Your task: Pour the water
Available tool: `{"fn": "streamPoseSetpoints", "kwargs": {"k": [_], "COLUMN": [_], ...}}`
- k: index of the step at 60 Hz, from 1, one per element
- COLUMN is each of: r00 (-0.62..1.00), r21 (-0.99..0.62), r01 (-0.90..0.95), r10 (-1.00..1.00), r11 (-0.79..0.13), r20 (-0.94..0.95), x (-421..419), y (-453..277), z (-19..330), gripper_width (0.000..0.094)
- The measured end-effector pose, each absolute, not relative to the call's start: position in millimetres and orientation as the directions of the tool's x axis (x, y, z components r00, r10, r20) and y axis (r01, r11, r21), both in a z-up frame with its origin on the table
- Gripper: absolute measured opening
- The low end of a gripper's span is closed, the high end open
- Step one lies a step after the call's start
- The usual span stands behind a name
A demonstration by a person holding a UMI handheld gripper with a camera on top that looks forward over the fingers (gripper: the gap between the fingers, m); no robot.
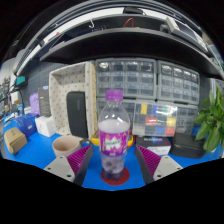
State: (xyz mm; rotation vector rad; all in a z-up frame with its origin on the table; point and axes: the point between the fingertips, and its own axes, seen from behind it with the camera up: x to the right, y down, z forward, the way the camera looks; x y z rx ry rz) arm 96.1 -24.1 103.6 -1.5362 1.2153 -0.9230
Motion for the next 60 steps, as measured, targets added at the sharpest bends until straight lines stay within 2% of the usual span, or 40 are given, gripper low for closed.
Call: {"fn": "streamPoseSetpoints", "kwargs": {"k": [7,14,39,47,60], "r00": [0.210,0.167,0.112,0.081,0.040], "r21": [-0.929,-0.904,-0.933,-0.944,-0.953], "r01": [-0.361,-0.426,-0.354,-0.324,-0.299], "r10": [-0.978,-0.985,-0.988,-0.992,-0.997], "r11": [-0.078,-0.036,0.060,0.066,0.055], "r20": [0.001,-0.039,-0.106,-0.097,-0.070], "x": [48.6,3.6,-72.3,-80.5,-85.7], "y": [-16.4,2.9,72.9,70.7,62.2], "z": [85.1,89.0,205.4,227.6,243.4], "gripper_width": [0.0856,0.0861,0.0862,0.0860,0.0863]}}
